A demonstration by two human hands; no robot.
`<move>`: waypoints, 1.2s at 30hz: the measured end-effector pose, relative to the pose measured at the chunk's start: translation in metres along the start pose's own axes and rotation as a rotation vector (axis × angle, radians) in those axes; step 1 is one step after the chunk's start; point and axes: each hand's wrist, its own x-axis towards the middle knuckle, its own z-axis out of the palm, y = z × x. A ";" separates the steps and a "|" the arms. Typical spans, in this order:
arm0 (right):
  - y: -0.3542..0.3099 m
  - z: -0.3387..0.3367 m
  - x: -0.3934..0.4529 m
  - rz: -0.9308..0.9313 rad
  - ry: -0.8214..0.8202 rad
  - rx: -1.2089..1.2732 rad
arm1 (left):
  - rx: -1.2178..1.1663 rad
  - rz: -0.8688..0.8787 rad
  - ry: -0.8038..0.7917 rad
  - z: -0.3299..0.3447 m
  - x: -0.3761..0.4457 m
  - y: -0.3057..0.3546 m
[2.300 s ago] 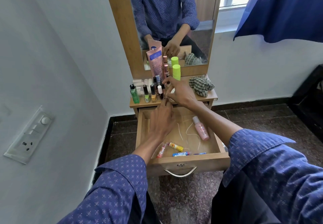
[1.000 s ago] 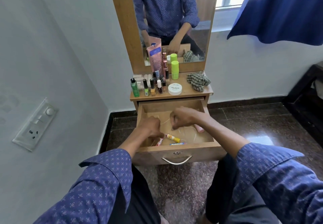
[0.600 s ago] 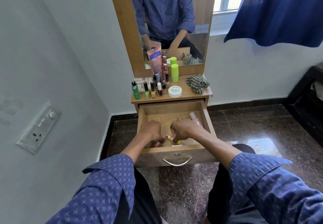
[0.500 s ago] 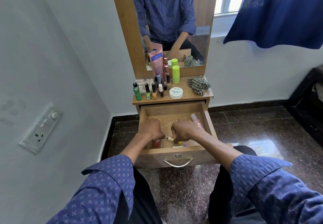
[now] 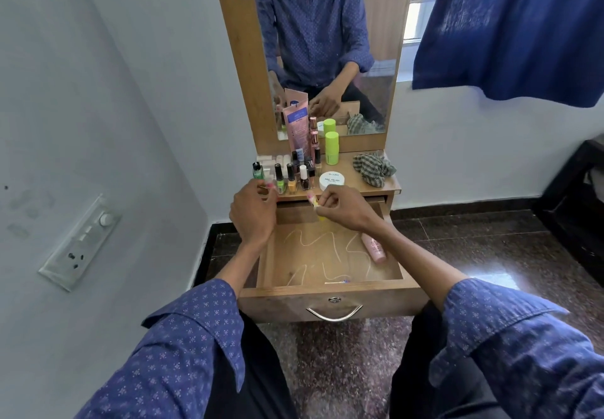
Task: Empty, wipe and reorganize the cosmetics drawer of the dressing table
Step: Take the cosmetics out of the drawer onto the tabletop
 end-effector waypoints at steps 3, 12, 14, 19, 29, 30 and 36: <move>0.000 -0.006 0.004 -0.005 0.064 0.053 | -0.007 -0.016 0.023 0.002 0.002 0.002; 0.014 -0.014 0.007 0.030 0.262 0.121 | 0.024 -0.008 0.036 0.011 0.004 0.002; 0.017 -0.019 0.013 0.043 0.348 0.131 | 0.045 -0.009 0.031 0.013 0.005 0.002; 0.015 -0.032 0.039 0.075 0.467 0.090 | 0.102 -0.037 0.016 0.017 0.005 0.004; 0.014 -0.030 0.080 0.111 0.430 -0.031 | 0.074 -0.093 -0.003 0.028 0.001 -0.004; 0.015 -0.030 0.082 0.126 0.428 -0.036 | 0.075 -0.095 -0.007 0.029 0.000 -0.006; 0.018 -0.026 0.092 0.203 0.385 -0.031 | 0.053 -0.105 -0.014 0.034 -0.005 -0.016</move>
